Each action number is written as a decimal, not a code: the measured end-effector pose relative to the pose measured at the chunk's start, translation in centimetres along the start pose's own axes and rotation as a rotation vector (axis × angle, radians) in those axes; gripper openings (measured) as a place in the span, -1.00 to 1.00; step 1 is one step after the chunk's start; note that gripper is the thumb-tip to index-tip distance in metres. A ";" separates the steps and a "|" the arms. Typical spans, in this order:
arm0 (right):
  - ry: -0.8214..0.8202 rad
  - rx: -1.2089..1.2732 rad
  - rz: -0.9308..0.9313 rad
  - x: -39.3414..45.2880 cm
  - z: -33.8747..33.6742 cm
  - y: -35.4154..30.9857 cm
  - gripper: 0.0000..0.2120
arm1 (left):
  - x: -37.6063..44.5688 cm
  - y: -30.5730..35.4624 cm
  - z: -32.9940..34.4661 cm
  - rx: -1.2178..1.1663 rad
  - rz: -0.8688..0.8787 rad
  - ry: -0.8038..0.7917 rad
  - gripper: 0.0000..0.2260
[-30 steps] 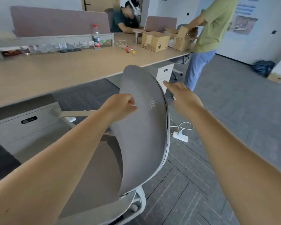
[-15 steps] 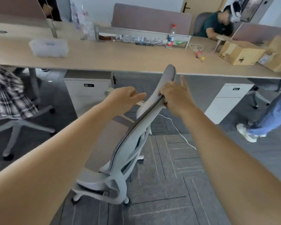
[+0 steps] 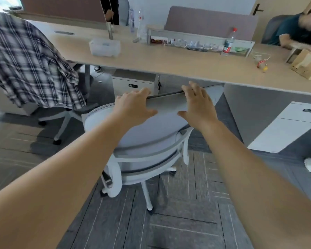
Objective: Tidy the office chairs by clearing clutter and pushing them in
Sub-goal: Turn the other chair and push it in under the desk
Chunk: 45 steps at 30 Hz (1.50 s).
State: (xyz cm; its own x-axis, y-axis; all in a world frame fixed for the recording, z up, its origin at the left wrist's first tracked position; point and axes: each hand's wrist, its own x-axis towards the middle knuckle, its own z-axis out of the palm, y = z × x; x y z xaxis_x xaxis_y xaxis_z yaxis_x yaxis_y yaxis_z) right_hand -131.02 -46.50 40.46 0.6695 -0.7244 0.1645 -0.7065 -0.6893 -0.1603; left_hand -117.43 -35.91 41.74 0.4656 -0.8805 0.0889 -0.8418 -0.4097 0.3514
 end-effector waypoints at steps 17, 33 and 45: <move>0.087 0.053 -0.262 2.4 1.2 3.1 -0.45 | -1.0 -0.5 3.1 0.108 -0.293 0.275 -0.39; 0.060 0.005 -0.071 -4.9 -1.0 2.9 -0.52 | -3.7 -0.8 3.5 0.017 -0.006 0.319 -0.40; 0.148 -0.098 0.188 -13.3 -2.6 4.2 -0.53 | -5.3 3.5 4.3 0.073 0.244 0.207 -0.40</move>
State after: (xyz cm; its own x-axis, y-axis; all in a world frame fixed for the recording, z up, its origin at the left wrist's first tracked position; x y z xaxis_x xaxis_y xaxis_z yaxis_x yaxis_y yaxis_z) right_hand -143.44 -39.71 40.10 0.4888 -0.8255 0.2822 -0.8391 -0.5334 -0.1071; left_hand -123.98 -33.72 38.53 0.2871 -0.8908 0.3521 -0.9493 -0.2153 0.2292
